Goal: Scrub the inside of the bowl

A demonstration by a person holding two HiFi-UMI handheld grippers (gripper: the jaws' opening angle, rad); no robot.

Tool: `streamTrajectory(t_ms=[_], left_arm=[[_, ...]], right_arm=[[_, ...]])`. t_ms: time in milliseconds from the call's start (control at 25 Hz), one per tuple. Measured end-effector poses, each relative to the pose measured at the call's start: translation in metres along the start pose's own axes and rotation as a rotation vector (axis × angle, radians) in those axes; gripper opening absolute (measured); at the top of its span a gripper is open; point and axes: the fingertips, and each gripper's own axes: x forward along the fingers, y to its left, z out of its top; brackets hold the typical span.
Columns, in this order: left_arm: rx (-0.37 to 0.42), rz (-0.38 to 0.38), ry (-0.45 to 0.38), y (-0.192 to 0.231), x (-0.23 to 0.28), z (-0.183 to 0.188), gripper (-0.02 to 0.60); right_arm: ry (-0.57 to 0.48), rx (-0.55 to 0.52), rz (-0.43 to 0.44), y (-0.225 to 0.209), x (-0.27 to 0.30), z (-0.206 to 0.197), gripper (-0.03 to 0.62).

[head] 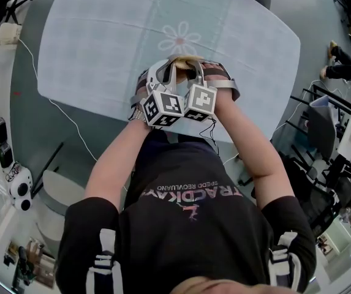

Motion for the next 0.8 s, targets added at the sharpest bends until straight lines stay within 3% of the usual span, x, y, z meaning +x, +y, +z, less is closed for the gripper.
streamTrajectory(t_ms=[200,560,800], left_arm=[[-0.025,0.008,-0.051,0.002,-0.009,0.008,0.040],[-0.221,-0.043,-0.074,0.006,-0.021,0.003,0.041],[-0.344,-0.058,-0.079,0.012,-0.025,0.003,0.046]], right_arm=[[-0.003,0.071,0.006,0.001,-0.005,-0.003,0.032],[0.008,0.063,0.012,0.016,-0.012,-0.006,0.032],[0.038,0.019,0.065,0.037,-0.010,-0.009,0.032]])
